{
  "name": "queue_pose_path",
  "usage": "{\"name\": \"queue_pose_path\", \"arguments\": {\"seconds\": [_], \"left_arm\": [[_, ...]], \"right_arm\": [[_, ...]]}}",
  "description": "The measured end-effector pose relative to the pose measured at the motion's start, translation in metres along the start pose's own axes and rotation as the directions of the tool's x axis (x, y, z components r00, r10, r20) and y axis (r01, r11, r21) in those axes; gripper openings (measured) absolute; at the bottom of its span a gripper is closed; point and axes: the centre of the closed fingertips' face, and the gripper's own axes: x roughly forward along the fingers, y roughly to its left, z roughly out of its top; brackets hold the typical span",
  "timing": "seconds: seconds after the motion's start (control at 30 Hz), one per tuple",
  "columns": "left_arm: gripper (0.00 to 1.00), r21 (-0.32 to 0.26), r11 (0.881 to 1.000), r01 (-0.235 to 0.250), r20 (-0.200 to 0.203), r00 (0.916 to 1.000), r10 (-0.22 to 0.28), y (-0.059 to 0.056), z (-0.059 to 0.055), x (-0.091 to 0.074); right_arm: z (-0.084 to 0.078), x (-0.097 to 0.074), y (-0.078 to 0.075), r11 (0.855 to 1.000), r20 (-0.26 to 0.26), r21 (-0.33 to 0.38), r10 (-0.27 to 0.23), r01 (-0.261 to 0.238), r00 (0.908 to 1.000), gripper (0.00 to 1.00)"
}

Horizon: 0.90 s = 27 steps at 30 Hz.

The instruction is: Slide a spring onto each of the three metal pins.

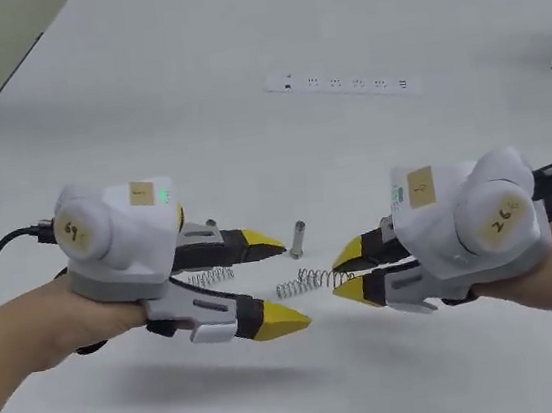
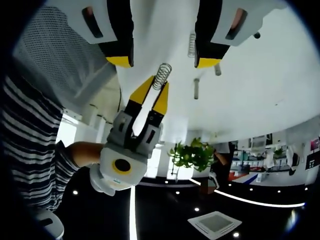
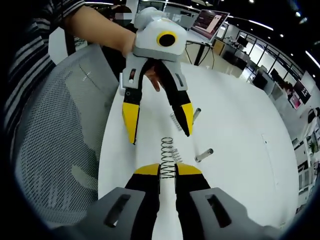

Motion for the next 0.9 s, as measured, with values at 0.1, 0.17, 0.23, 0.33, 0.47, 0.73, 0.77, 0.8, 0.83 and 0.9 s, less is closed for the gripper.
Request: {"name": "queue_pose_path", "arguments": {"seconds": [0.1, 0.17, 0.23, 0.33, 0.47, 0.73, 0.77, 0.8, 0.83, 0.9], "left_arm": [[0.38, -0.012, 1.0, 0.011, 0.019, 0.9998, -0.011, -0.0018, 0.003, 0.0018], [0.34, -0.016, 1.0, 0.016, 0.027, 0.9995, -0.016, -0.0022, 0.0041, 0.0029], [0.31, -0.022, 1.0, 0.021, 0.038, 0.9991, -0.02, -0.0026, 0.0058, 0.0041], [0.26, -0.026, 0.999, 0.027, 0.044, 0.9987, -0.026, -0.0026, 0.0061, 0.006], [0.21, -0.026, 0.999, 0.037, 0.042, 0.9985, -0.036, -0.005, 0.004, 0.0085], [0.11, -0.018, 0.999, 0.048, 0.047, 0.9978, -0.047, -0.0079, 0.0039, 0.01], [0.1, -0.017, 0.999, 0.048, 0.047, 0.9978, -0.048, -0.0082, 0.0037, 0.0101], [0.09, -0.018, 0.999, 0.049, 0.047, 0.9977, -0.048, -0.0083, 0.0035, 0.0101], [0.08, -0.017, 0.999, 0.047, 0.05, 0.9977, -0.046, -0.0084, 0.0037, 0.0102], [0.06, -0.013, 0.999, 0.047, 0.051, 0.9976, -0.046, -0.009, 0.0038, 0.0102]], "right_arm": [[0.0013, -0.0008, 0.0008, 1.0, 0.012, 0.014, 0.005, -0.006, 0.9999, 0.08], [0.0017, -0.0012, 0.0014, 1.0, 0.017, 0.019, 0.009, -0.009, 0.9998, 0.08], [0.0021, -0.0015, 0.0016, 1.0, 0.022, 0.023, 0.011, -0.011, 0.9997, 0.08], [0.0021, -0.0015, 0.002, 1.0, 0.023, 0.021, 0.011, -0.012, 0.9997, 0.08], [0.003, -0.0014, 0.0038, 1.0, 0.025, 0.012, 0.017, -0.017, 0.9995, 0.08], [0.0045, -0.001, 0.0055, 1.0, 0.03, 0.0, 0.023, -0.023, 0.9993, 0.08], [0.0053, -0.0012, 0.0061, 1.0, 0.034, 0.0, 0.024, -0.024, 0.9991, 0.08], [0.0058, -0.0013, 0.0066, 1.0, 0.035, 0.0, 0.026, -0.026, 0.9991, 0.08], [0.006, -0.0014, 0.0073, 1.0, 0.035, -0.002, 0.027, -0.027, 0.999, 0.08], [0.0061, -0.0018, 0.0086, 1.0, 0.034, -0.006, 0.029, -0.029, 0.999, 0.08]]}}
